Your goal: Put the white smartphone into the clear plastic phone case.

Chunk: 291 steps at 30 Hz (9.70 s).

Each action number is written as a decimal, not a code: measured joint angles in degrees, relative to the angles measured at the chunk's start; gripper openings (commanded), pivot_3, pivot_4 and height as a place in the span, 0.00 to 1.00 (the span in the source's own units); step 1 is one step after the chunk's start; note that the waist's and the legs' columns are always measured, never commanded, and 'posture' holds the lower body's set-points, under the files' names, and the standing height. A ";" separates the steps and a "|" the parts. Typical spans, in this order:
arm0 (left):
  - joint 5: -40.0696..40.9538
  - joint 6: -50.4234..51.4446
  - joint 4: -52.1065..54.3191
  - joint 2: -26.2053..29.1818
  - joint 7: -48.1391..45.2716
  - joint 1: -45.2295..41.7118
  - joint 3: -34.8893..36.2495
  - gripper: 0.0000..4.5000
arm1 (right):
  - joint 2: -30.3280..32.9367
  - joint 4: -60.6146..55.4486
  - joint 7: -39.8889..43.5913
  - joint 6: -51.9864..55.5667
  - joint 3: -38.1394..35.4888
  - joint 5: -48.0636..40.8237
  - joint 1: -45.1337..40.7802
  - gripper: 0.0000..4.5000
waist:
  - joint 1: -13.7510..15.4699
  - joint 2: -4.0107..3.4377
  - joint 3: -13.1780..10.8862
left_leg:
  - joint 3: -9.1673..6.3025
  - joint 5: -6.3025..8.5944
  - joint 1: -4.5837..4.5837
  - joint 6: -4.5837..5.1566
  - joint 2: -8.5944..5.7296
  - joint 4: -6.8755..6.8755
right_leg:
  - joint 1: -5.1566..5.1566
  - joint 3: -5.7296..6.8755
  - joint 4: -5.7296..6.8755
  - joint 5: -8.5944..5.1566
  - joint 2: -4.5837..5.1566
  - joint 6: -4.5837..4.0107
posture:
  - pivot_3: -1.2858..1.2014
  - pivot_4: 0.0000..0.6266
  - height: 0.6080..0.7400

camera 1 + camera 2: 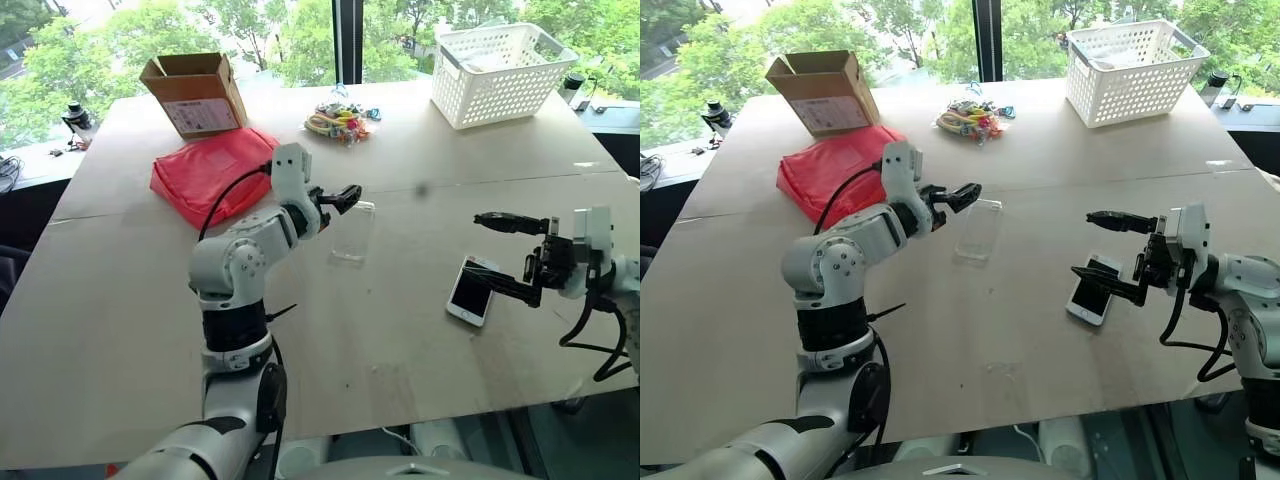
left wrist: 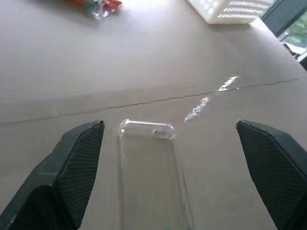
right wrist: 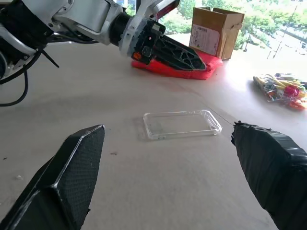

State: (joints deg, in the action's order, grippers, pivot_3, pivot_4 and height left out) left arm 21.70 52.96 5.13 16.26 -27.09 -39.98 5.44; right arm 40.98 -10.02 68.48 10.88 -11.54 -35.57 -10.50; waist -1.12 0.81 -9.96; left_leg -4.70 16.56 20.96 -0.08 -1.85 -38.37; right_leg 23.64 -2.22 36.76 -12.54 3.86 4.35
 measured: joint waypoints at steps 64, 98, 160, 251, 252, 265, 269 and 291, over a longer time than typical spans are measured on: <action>-39.56 -84.13 -78.36 -5.40 -31.73 -27.74 -24.13 0.99 | 3.30 -2.12 -8.46 7.05 -0.19 5.80 4.54 1.00 | 2.54 -0.04 0.08 | -0.96 0.23 0.83 0.65 -0.48 -1.05 | -0.24 0.95 0.01 0.06 0.34 0.39 | 0.52 0.24 1.00; -31.26 -34.74 -53.23 -10.57 -51.41 -19.00 -20.78 0.01 | 3.56 -5.09 -8.01 10.16 -0.14 3.12 4.75 1.00 | 0.24 -0.06 0.11 | -1.01 0.10 0.95 0.41 -0.45 -0.87 | 0.07 0.79 0.04 0.02 0.29 0.43 | 0.52 0.24 1.00; -9.76 -21.75 9.87 16.97 -40.70 3.79 -25.24 0.99 | -33.84 -36.18 -67.76 46.03 6.94 25.96 24.90 1.00 | 0.54 -0.24 0.56 | -1.33 0.18 0.74 0.52 -0.43 -0.78 | -0.01 0.69 0.05 0.02 0.26 0.38 | 0.52 0.24 1.00; -19.79 -31.06 -16.79 -2.49 -24.87 4.28 -27.89 0.00 | 0.37 33.60 15.30 -16.30 28.54 33.73 -31.55 0.98 | -0.46 -0.49 0.63 | -1.22 -0.01 0.71 0.35 -0.49 -0.51 | 0.17 0.57 0.08 -0.07 0.29 0.15 | 0.52 0.24 1.00; -19.76 -30.92 -16.79 -2.72 -24.74 4.38 -27.87 0.00 | 0.59 33.57 15.54 -15.62 28.47 33.22 -32.00 0.98 | -0.43 -0.49 0.63 | -1.26 -0.01 0.71 0.35 -0.49 -0.51 | 0.17 0.58 0.08 -0.07 0.29 0.15 | 0.52 0.24 1.00; -19.76 -31.96 -17.47 -3.09 -24.14 5.32 -27.94 0.00 | 6.10 33.67 12.87 -10.74 26.33 36.14 -32.73 0.65 | 0.39 -0.54 0.71 | -1.19 -0.01 0.66 0.35 -0.52 -0.56 | 0.04 0.64 0.07 -0.07 0.31 0.15 | 0.52 0.24 1.00; -19.76 -31.97 -17.46 -3.06 -24.37 5.37 -27.96 0.00 | 7.74 34.23 13.84 -11.61 26.46 37.59 -33.17 0.23 | 0.45 -0.54 0.71 | -1.13 -0.01 0.67 0.35 -0.53 -0.60 | 0.02 0.65 0.06 -0.07 0.32 0.15 | 0.52 0.24 1.00; -19.25 -26.94 -12.44 -0.53 -25.31 5.81 -27.41 0.00 | 0.61 34.52 11.46 -16.33 28.91 43.36 -33.84 0.01 | -1.28 -0.51 0.87 | -1.26 0.00 0.53 0.34 -0.47 -0.61 | -0.01 0.56 0.13 -0.06 0.27 0.14 | 0.52 0.24 1.00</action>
State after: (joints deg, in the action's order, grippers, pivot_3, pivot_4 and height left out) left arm 2.45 26.02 -7.32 15.73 -52.40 -34.17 -21.97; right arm 41.59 24.50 79.94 -5.45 17.37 7.79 -44.33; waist -2.40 0.29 -9.09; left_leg -5.96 16.56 21.49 0.27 -2.32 -38.98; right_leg 23.63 -1.66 36.89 -12.60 4.14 4.48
